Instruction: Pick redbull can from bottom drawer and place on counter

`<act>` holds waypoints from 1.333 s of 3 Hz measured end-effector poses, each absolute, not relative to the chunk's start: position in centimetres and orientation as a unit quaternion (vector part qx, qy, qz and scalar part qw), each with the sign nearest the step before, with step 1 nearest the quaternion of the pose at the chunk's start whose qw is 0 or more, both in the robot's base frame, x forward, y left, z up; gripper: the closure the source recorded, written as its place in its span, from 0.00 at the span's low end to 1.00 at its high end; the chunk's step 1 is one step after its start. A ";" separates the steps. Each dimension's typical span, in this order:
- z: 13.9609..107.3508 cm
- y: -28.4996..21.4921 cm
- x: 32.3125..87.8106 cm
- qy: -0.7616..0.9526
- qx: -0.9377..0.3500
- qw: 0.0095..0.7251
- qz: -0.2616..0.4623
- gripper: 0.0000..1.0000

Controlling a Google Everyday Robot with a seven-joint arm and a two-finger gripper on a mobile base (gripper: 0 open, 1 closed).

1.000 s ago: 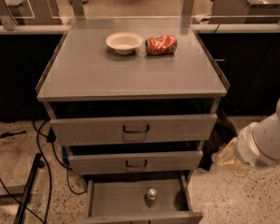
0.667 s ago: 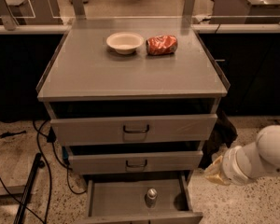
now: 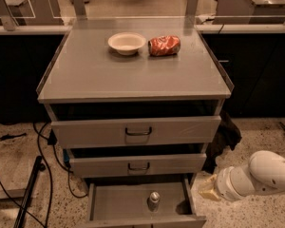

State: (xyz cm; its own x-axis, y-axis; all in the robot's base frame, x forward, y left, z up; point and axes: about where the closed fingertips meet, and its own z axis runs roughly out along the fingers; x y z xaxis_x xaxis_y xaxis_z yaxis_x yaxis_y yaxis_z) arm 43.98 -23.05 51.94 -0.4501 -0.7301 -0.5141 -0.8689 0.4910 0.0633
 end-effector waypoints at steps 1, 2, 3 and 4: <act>51.9 -23.0 44.0 0.836 -0.478 0.215 0.161 1.00; 46.9 -22.0 44.9 0.823 -0.491 0.228 0.172 1.00; 41.8 -20.4 46.0 0.806 -0.505 0.246 0.187 1.00; 35.6 -18.2 46.8 0.793 -0.504 0.265 0.217 1.00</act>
Offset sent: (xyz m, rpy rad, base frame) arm 0.0099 0.0156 -0.0995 0.0513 -0.0203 0.0560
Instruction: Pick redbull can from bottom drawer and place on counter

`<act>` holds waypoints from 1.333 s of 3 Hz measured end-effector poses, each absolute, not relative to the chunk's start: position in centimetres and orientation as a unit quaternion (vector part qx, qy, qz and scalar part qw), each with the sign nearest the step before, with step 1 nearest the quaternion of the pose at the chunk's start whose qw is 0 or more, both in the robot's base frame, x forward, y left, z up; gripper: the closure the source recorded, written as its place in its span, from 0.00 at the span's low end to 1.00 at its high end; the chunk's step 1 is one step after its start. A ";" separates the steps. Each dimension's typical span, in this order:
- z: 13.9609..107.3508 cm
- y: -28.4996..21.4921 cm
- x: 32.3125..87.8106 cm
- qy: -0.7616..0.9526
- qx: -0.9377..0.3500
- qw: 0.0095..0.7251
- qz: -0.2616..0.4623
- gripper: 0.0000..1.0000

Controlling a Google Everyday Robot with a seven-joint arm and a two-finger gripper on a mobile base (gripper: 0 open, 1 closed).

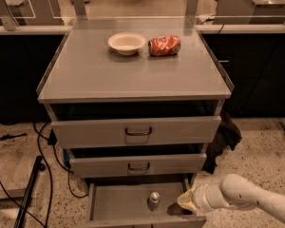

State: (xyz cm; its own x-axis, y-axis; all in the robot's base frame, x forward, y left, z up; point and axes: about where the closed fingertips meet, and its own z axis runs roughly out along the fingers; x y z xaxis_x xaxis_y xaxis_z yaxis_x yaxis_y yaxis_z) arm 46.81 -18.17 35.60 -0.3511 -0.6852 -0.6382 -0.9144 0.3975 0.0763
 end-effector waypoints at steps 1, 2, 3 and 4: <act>35.6 -18.2 46.8 0.793 -0.504 0.265 0.216 1.00; 34.3 -18.5 47.1 0.794 -0.501 0.273 0.212 1.00; 32.5 -18.1 48.0 0.790 -0.502 0.284 0.211 1.00; 30.4 -17.4 49.1 0.787 -0.502 0.288 0.217 1.00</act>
Offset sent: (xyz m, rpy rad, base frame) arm 0.0078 -0.0114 -0.0276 0.0007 -0.0418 -0.0352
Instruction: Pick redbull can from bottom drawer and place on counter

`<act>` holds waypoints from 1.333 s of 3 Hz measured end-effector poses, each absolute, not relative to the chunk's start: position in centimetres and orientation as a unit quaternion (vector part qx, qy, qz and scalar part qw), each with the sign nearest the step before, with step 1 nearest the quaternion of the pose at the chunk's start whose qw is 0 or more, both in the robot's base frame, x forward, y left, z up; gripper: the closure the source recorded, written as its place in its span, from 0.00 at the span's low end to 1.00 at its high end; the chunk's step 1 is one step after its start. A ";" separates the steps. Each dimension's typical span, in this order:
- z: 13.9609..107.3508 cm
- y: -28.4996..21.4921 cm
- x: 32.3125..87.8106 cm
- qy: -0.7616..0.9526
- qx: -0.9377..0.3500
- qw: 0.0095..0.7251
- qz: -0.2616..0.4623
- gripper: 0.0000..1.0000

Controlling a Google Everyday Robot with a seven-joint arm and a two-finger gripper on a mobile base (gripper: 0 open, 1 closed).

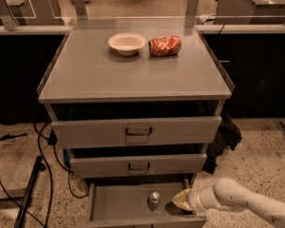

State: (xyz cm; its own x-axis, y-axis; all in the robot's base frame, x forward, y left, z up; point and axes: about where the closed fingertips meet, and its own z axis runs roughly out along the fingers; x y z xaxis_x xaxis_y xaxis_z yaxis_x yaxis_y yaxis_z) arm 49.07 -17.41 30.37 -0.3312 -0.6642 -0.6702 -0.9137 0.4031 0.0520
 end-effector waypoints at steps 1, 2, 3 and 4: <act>28.5 -16.7 50.0 0.785 -0.502 0.289 0.220 0.86; 26.9 -16.1 50.8 0.782 -0.503 0.293 0.222 0.71; 25.4 -15.4 51.5 0.776 -0.507 0.301 0.221 0.59; 24.1 -14.7 51.9 0.771 -0.512 0.303 0.225 0.54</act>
Offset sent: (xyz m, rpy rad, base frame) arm 0.0289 0.0158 -0.0530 0.0194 -0.0166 0.0040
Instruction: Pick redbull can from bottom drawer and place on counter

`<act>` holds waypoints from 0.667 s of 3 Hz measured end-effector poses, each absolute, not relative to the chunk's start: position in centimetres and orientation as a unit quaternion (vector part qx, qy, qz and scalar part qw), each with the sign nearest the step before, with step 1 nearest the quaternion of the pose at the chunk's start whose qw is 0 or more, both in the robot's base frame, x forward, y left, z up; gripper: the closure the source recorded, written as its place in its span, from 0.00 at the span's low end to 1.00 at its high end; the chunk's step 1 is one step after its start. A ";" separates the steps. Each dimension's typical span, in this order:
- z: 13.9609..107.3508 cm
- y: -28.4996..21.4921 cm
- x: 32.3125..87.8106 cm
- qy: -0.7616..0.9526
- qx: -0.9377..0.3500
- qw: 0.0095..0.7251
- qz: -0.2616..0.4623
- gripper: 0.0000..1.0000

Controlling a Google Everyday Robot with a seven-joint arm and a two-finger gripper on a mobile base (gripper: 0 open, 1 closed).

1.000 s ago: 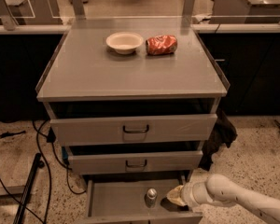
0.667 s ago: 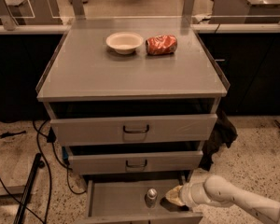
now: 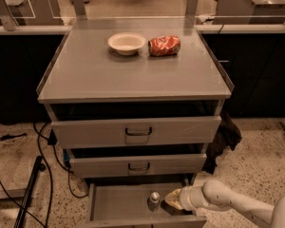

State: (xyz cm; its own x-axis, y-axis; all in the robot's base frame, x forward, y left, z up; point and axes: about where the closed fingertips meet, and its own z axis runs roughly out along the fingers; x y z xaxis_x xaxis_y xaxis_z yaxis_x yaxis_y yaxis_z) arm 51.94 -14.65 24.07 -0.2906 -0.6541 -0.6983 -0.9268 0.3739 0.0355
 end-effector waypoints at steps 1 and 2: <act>23.0 -13.9 52.2 0.767 -0.517 0.301 0.231 0.51; 22.2 -13.2 52.4 0.762 -0.521 0.301 0.238 0.42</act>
Offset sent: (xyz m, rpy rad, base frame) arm 0.0084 0.0181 -0.0266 0.0262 0.0052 0.0457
